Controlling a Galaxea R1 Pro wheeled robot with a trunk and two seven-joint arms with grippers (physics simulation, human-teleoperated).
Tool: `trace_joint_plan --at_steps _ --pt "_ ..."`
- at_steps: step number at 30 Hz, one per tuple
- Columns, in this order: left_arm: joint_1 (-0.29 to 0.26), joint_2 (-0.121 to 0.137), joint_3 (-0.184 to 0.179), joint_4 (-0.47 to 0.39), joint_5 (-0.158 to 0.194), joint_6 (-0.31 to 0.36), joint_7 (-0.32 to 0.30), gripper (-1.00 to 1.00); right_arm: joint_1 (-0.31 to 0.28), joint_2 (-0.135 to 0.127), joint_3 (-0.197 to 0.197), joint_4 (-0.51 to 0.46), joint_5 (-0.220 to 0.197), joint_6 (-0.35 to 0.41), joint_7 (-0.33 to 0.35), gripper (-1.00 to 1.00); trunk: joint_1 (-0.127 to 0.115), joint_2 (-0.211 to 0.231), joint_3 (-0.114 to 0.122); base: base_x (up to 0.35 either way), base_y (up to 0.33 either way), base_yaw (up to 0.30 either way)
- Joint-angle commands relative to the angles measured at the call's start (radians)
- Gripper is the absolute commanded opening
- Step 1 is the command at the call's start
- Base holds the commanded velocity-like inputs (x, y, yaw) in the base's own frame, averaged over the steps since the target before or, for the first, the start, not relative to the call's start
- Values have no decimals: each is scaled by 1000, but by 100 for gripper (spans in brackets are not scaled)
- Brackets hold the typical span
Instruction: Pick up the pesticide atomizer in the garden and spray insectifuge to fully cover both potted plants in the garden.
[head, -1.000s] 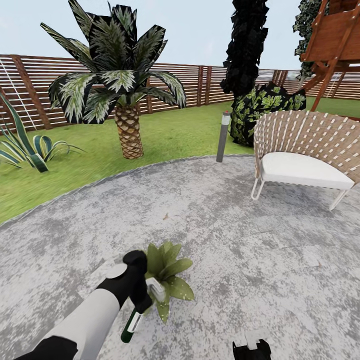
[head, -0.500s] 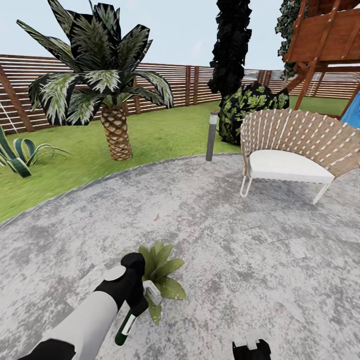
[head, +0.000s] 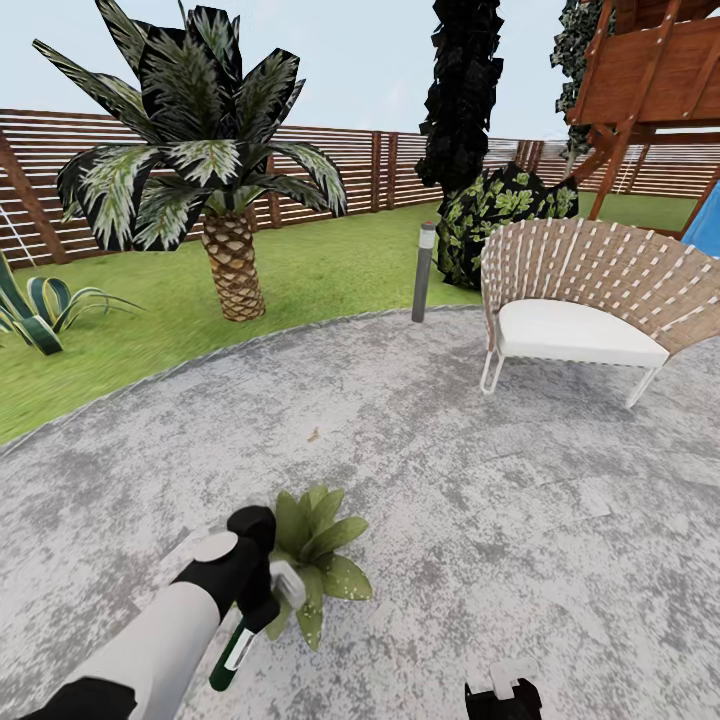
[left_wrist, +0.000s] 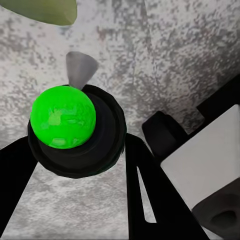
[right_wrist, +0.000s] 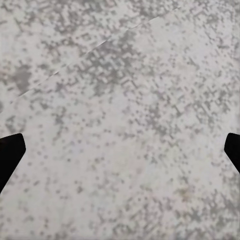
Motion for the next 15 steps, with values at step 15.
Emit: trace_joint_plan --at_steps 15 --pt "-1 5 15 -1 2 8 -16 -100 -1 1 9 1 -4 -3 -5 100 0 0 -1 0 0 5"
